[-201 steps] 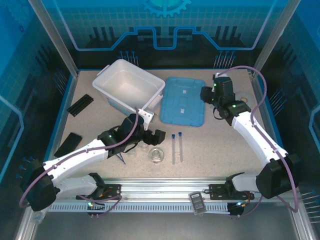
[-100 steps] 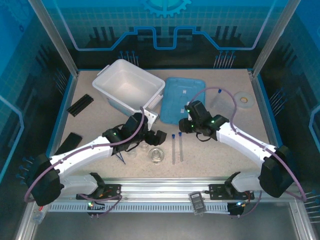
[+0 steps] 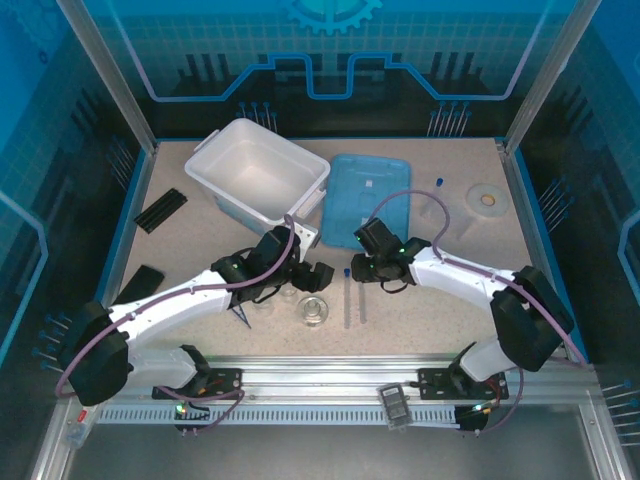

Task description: Organize the chemistry lab equipment

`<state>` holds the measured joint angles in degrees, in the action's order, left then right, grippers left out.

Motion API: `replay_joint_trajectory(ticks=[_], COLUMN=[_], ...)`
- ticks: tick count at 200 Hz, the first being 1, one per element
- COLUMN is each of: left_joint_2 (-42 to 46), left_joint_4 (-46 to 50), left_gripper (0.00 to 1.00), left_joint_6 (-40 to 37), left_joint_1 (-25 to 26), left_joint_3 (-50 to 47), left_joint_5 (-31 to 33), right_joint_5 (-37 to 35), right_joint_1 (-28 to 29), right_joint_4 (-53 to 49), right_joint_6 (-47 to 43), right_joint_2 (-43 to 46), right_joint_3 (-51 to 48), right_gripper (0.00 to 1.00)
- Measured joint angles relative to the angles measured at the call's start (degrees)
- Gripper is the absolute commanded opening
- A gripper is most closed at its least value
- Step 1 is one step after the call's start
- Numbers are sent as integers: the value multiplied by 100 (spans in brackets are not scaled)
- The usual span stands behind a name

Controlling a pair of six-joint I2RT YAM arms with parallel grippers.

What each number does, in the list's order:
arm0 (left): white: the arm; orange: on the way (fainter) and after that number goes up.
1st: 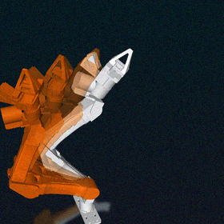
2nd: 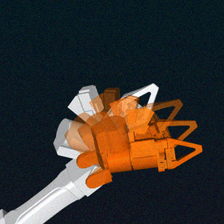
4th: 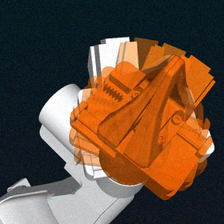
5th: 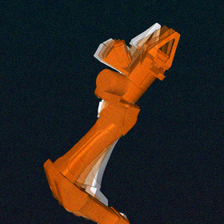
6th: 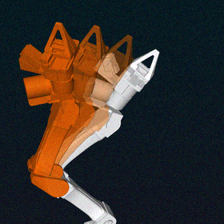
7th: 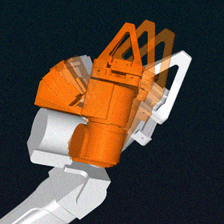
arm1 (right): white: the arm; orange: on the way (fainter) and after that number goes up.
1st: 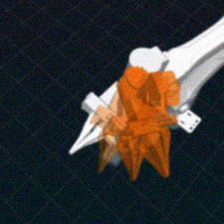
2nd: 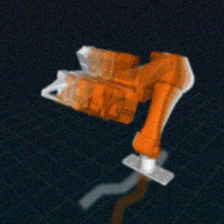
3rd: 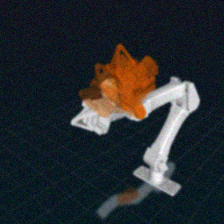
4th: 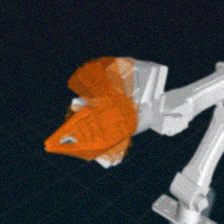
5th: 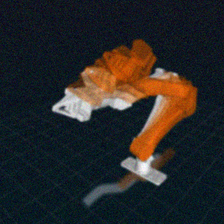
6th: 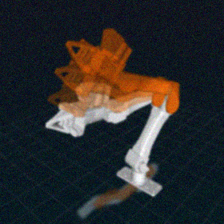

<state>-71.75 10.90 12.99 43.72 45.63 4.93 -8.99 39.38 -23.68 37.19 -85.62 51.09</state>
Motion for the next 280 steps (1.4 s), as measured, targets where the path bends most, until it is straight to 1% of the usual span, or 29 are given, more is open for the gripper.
replay_joint_trajectory(ticks=[71,155,179,223,247,280], left_joint_2=[0,0,0,0,0,0], left_joint_4=[-2,-20,-20,-35,-63,-66], left_gripper=[88,88,88,88,88,88], left_joint_6=[-2,2,2,17,20,20], left_joint_1=[0,0,0,0,0,0], left_joint_3=[0,0,0,0,0,0], left_joint_5=[-2,-2,-2,-2,-2,-2], right_joint_5=[-83,-151,-271,-704,-769,-800], right_joint_1=[0,66,136,393,424,448], right_joint_4=[199,317,315,118,87,105], right_joint_6=[35,37,37,39,66,101], right_joint_2=[-660,-1038,-1106,-1349,-1375,-1370], right_joint_3=[0,33,133,387,415,415], right_gripper=[35,35,32,28,23,21])
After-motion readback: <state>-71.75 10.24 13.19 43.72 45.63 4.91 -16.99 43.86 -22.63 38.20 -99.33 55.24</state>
